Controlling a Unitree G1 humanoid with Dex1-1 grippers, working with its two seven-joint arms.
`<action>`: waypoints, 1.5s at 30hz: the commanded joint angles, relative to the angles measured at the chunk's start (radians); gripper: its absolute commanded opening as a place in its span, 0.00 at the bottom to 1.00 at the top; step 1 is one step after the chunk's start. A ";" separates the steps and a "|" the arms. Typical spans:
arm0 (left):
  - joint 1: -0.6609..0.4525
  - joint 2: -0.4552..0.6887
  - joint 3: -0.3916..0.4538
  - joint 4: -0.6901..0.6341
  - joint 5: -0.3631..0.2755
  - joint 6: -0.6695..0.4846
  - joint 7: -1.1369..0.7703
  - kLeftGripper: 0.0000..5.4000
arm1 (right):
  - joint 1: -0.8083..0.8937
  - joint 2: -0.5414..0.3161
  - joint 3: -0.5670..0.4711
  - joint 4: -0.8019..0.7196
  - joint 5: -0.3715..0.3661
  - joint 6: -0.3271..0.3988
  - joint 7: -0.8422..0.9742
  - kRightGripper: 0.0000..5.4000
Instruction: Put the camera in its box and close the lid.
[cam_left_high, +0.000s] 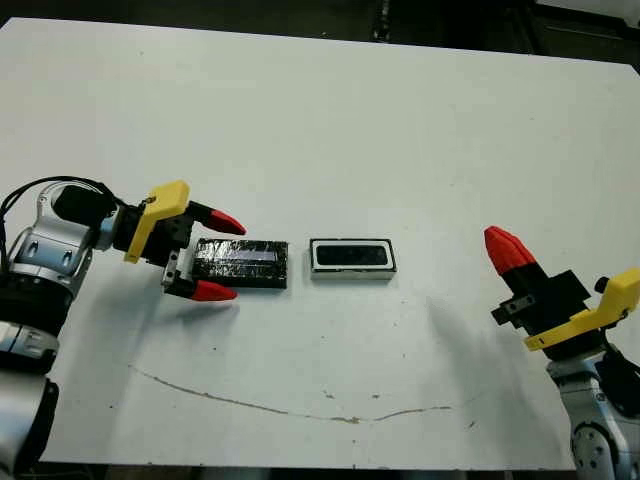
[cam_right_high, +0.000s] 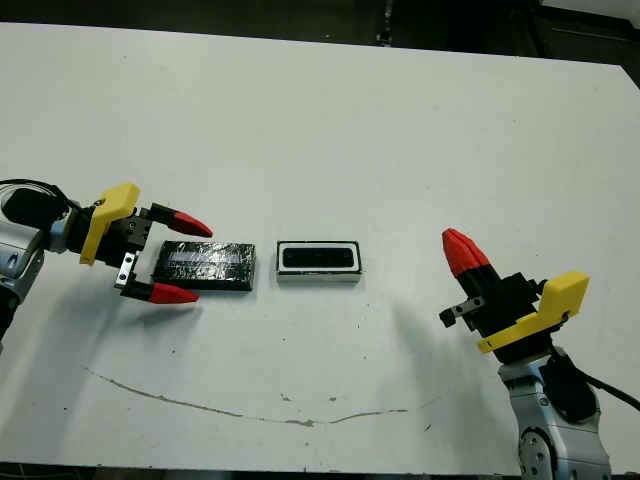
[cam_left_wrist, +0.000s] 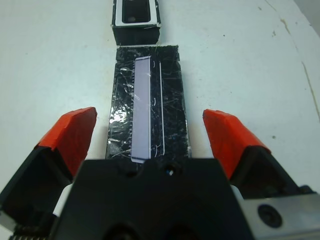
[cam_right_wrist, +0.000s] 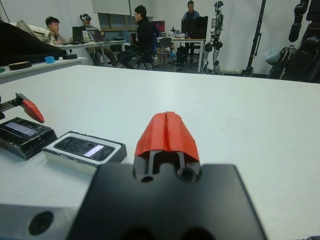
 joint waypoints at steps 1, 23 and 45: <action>0.001 0.006 -0.004 -0.010 0.012 0.040 0.011 1.00 | 0.014 -0.018 -0.008 0.006 -0.004 -0.006 0.003 0.00; 0.041 0.017 0.014 -0.078 -0.034 0.179 0.024 0.58 | 0.014 -0.021 -0.010 0.003 -0.003 -0.001 -0.003 0.00; 0.118 -0.042 0.117 -0.164 -0.140 0.220 0.166 0.58 | 0.012 -0.021 -0.007 0.010 0.011 0.008 0.004 0.00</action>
